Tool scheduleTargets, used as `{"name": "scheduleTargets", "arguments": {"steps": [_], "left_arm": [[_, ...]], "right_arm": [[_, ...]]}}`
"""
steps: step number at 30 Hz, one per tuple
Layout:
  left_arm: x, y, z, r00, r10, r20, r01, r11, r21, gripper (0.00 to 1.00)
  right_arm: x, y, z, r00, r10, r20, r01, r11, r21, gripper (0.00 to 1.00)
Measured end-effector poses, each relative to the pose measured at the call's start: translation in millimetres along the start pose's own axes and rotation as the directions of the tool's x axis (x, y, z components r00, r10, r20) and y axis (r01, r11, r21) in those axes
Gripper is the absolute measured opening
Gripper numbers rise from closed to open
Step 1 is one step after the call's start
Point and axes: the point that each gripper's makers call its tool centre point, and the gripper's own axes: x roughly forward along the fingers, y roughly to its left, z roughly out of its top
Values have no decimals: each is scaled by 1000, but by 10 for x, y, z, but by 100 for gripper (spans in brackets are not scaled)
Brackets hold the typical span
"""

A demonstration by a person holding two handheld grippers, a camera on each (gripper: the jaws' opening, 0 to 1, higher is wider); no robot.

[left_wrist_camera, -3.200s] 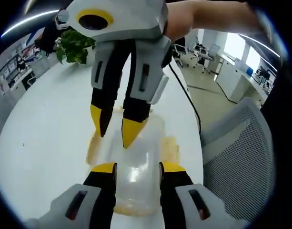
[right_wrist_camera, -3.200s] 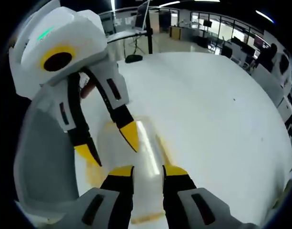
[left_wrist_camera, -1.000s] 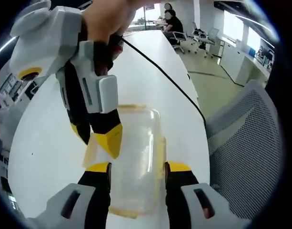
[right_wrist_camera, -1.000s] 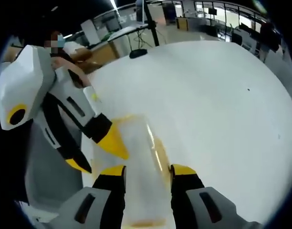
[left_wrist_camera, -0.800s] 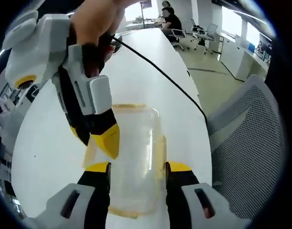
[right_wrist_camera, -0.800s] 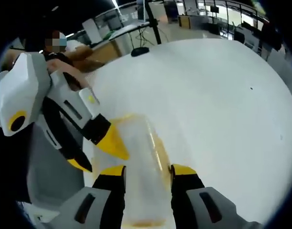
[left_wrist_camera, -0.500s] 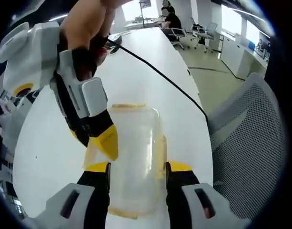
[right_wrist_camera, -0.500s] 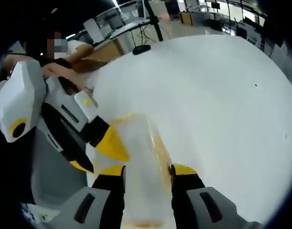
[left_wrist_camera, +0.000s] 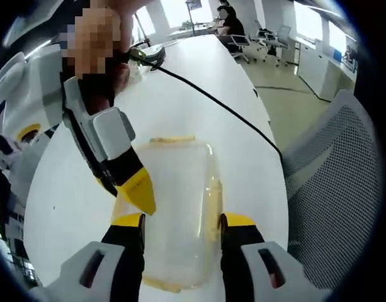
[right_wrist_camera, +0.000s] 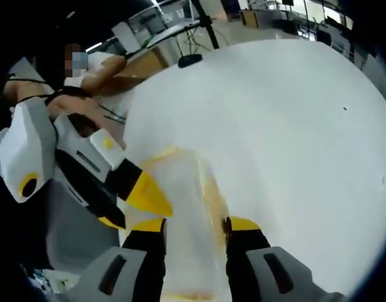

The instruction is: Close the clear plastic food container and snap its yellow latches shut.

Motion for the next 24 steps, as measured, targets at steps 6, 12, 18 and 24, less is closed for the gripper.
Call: {"name": "scheduleTargets", "arguments": {"steps": [6, 12, 18, 24], "left_arm": [[5, 8, -8, 1000, 7, -5, -7, 1000, -8, 47], [12, 10, -16, 1000, 11, -18, -11, 1000, -10, 46], [51, 10, -23, 999, 27, -24, -28, 1000, -3, 44], [18, -42, -23, 1000, 9, -21, -8, 1000, 27, 44]], "right_arm": [[-3, -20, 2, 1000, 8, -6, -8, 1000, 24, 33], [10, -16, 2, 1000, 17, -23, -16, 999, 30, 32], [24, -13, -15, 998, 29, -49, -27, 999, 32, 30], [55, 29, -51, 990, 64, -125, -60, 998, 36, 26]]}}
